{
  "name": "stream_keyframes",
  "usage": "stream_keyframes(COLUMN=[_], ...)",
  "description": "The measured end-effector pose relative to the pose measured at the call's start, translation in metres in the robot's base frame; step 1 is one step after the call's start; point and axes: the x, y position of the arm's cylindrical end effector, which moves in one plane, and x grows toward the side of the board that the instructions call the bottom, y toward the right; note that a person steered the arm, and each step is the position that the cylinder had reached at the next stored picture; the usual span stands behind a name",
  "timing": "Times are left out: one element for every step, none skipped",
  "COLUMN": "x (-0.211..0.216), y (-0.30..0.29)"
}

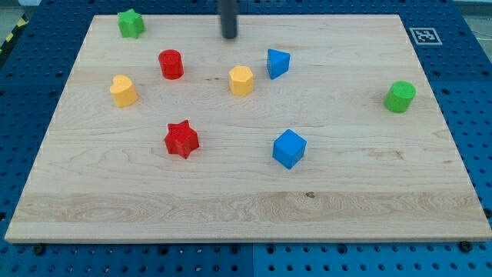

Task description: Move the blue cube to the bottom right side of the blue triangle

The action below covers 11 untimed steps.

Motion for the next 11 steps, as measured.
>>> stream_keyframes(x=[0.054, 0.102, 0.139, 0.185, 0.200, 0.261, 0.317, 0.332, 0.311, 0.270, 0.229], y=[0.067, 0.099, 0.107, 0.106, 0.144, 0.155, 0.126, 0.069, 0.028, 0.029, 0.048])
